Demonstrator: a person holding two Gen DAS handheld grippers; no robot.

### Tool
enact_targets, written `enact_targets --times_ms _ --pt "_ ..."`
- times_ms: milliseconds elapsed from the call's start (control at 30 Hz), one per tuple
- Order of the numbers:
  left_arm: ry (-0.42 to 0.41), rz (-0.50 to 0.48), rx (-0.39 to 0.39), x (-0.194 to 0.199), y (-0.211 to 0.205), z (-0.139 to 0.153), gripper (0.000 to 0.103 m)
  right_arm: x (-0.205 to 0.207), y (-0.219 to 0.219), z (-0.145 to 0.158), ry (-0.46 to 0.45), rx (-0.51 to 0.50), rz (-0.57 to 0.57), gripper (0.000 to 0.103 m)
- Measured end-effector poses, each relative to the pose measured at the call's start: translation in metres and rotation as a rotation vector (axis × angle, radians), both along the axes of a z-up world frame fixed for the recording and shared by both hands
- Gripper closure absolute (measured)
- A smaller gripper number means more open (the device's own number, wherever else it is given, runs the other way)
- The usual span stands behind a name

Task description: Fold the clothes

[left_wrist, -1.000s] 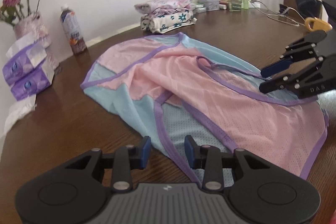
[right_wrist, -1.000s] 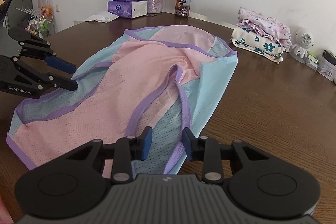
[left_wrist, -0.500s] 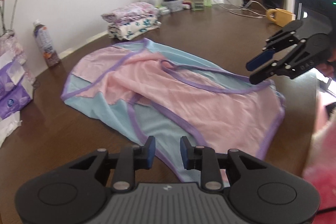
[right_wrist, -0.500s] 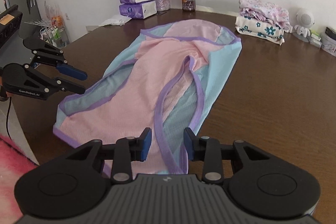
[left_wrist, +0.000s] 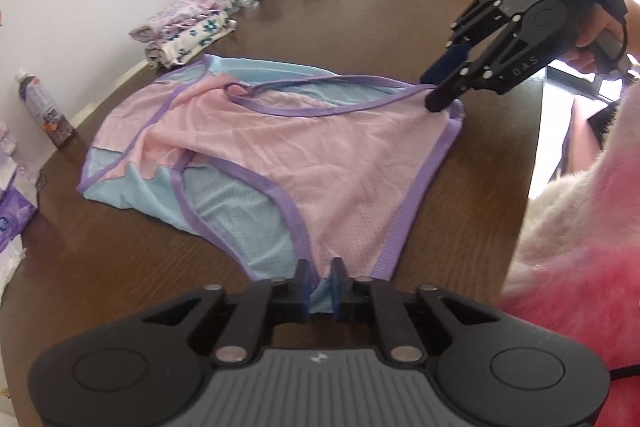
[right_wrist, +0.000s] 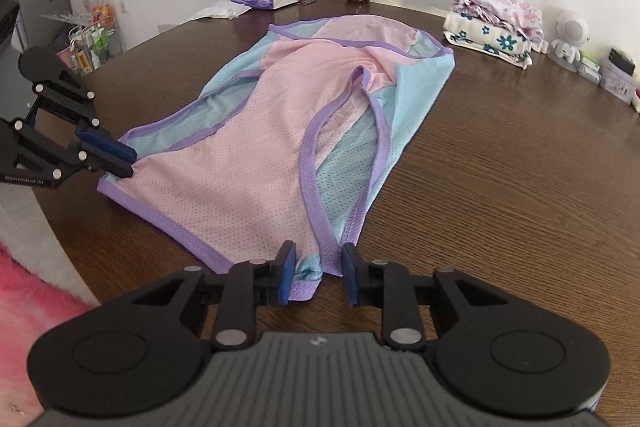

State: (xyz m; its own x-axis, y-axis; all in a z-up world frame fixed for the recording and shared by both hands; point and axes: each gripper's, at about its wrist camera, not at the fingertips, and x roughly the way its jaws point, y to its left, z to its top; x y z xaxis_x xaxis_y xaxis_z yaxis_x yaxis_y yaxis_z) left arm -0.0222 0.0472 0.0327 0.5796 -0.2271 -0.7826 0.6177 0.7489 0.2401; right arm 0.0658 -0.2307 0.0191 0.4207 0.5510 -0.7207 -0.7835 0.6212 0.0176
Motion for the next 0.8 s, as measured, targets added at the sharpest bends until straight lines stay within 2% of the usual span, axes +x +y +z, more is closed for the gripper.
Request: enact_targets --times_ms 67,367,667,800 --pt "0.008 -0.012 0.008 -0.001 -0.004 0.000 0.102 -0.002 0.000 0.001 -0.016 -0.011 0.013 0.086" --pt "0.062 -0.118 0.032 0.005 -0.045 0.003 0.102 0.012 -0.029 0.003 -0.075 -0.071 0.004 0.086" --pt "0.143 -0.147 -0.031 0.044 -0.145 -0.003 0.102 0.059 -0.093 -0.001 -0.136 -0.139 -0.008 0.086" --pt "0.147 -0.154 -0.018 0.064 -0.196 -0.005 0.102 0.090 -0.119 -0.005 -0.141 -0.151 0.004 0.086"
